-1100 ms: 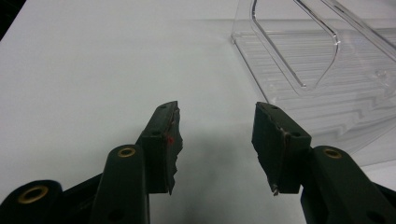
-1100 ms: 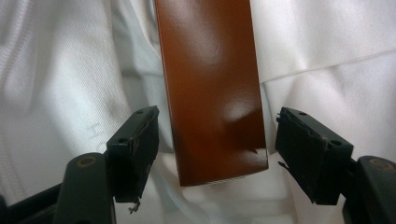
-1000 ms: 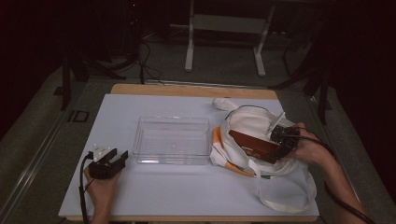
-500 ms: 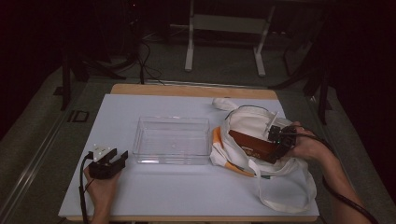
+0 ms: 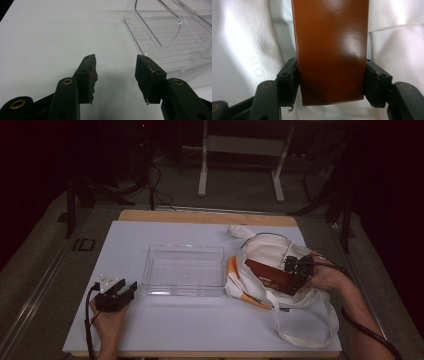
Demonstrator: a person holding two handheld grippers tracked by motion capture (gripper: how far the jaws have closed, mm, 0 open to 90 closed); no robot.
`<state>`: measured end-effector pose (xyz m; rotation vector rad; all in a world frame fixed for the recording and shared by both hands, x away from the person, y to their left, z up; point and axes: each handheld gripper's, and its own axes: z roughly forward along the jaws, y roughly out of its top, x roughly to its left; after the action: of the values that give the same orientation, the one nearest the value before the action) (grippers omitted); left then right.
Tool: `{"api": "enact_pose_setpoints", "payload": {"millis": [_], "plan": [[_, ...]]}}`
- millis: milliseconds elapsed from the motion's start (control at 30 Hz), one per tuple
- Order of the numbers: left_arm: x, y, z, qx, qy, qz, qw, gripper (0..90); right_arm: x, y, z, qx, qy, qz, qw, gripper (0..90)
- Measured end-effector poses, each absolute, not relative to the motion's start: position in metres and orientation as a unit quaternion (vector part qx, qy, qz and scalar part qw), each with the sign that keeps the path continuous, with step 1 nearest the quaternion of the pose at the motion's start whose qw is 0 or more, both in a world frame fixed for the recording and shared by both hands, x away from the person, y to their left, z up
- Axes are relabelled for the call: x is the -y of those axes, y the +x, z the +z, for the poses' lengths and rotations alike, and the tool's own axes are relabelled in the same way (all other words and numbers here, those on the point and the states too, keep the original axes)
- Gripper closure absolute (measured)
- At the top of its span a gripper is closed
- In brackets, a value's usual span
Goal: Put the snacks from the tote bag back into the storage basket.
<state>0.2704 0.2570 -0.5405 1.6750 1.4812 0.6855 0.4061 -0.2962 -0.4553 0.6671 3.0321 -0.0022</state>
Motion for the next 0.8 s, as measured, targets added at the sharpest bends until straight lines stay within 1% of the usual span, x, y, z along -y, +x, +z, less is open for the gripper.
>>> {"api": "enact_pose_setpoints", "payload": {"millis": [300, 633, 733, 800], "plan": [[-0.257, 0.27, -0.541, -0.583, 0.659, 0.27, 0.391, 51.8, 0.295, 0.409, -0.465, -0.977, 0.213, -0.012, 0.008, 36.9], [-0.257, 0.27, -0.541, -0.583, 0.659, 0.27, 0.391, 51.8, 0.292, 0.413, -0.479, -0.976, 0.215, -0.025, -0.006, 37.8], [-0.257, 0.27, -0.541, -0.583, 0.659, 0.27, 0.391, 51.8, 0.292, 0.413, -0.481, -0.977, 0.213, -0.025, -0.006, 38.4], [-0.257, 0.27, -0.541, -0.583, 0.659, 0.27, 0.392, 51.7, 0.292, 0.413, -0.482, -0.976, 0.214, -0.025, -0.01, 40.4]]}}
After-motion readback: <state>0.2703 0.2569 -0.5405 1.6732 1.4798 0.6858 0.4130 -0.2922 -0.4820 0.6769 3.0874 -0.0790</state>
